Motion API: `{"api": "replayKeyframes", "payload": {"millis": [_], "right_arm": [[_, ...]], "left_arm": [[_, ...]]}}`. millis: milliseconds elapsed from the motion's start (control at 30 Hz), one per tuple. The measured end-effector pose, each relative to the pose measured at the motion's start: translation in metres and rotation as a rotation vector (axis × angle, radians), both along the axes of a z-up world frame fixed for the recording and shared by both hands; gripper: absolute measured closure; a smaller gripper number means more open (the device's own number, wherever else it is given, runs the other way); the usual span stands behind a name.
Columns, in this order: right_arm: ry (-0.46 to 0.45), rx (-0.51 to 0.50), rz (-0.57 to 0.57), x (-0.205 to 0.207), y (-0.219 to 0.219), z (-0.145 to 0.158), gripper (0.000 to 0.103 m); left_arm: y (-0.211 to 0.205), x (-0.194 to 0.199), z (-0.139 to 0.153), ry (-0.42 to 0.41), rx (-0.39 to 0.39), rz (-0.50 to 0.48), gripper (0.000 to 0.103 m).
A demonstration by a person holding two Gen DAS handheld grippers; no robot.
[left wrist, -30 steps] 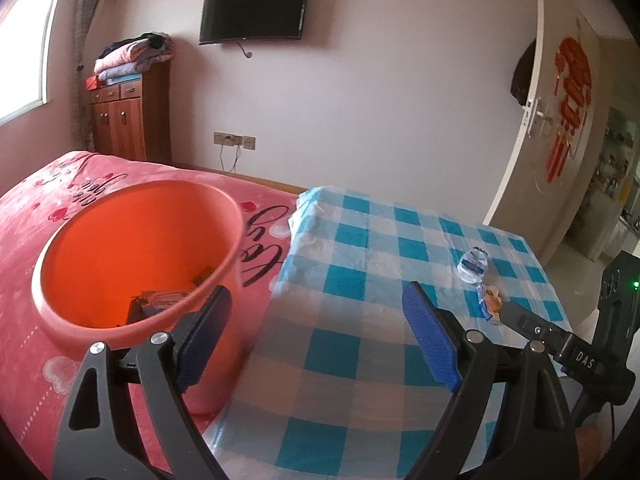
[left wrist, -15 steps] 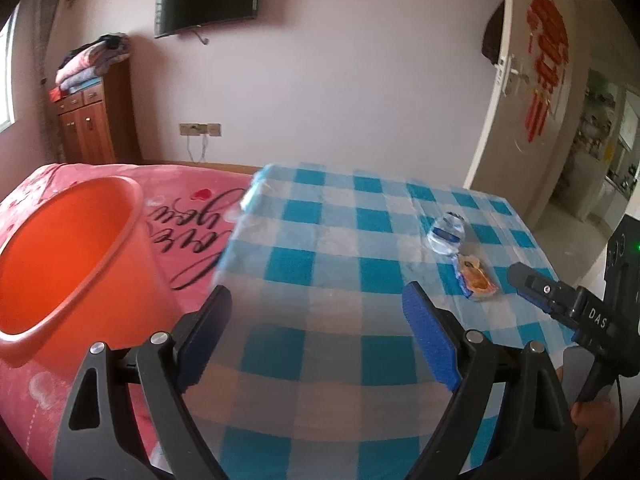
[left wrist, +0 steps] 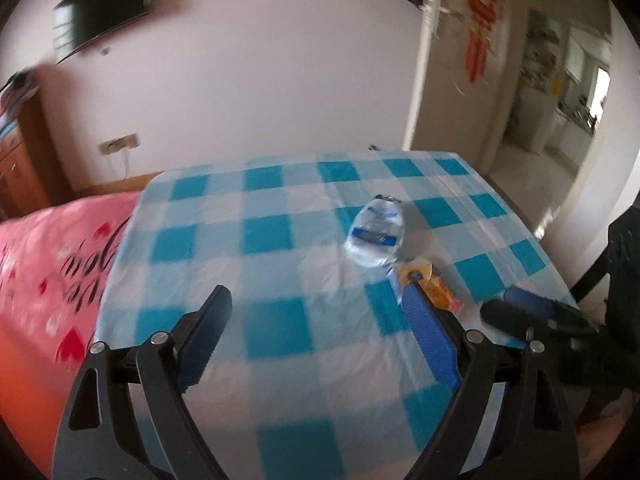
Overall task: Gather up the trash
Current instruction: 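Grasp the white MAGICDAY drink bottle with the left tool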
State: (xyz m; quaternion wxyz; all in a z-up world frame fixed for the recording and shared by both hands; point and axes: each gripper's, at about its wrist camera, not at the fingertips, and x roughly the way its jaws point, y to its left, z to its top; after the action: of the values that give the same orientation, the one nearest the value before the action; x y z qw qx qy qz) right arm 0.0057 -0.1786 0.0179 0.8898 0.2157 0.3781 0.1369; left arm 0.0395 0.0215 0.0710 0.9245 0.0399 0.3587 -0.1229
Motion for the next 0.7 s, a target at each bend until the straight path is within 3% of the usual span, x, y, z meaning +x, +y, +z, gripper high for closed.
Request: {"api": "replayKeyframes", "payload": {"millis": [400,700], "right_arm": [[0.029,-0.055,0.057,0.015,0.009,-0.011,0.008],[0.018,-0.084,0.089,0.026,0.017,-0.009,0.008]], "left_arm": [[-0.070,0.090,-0.025,0.102,0.035,-0.269,0.015],[-0.084,0.129,-0.057,0.199,0.033,-0.304,0.016]]}}
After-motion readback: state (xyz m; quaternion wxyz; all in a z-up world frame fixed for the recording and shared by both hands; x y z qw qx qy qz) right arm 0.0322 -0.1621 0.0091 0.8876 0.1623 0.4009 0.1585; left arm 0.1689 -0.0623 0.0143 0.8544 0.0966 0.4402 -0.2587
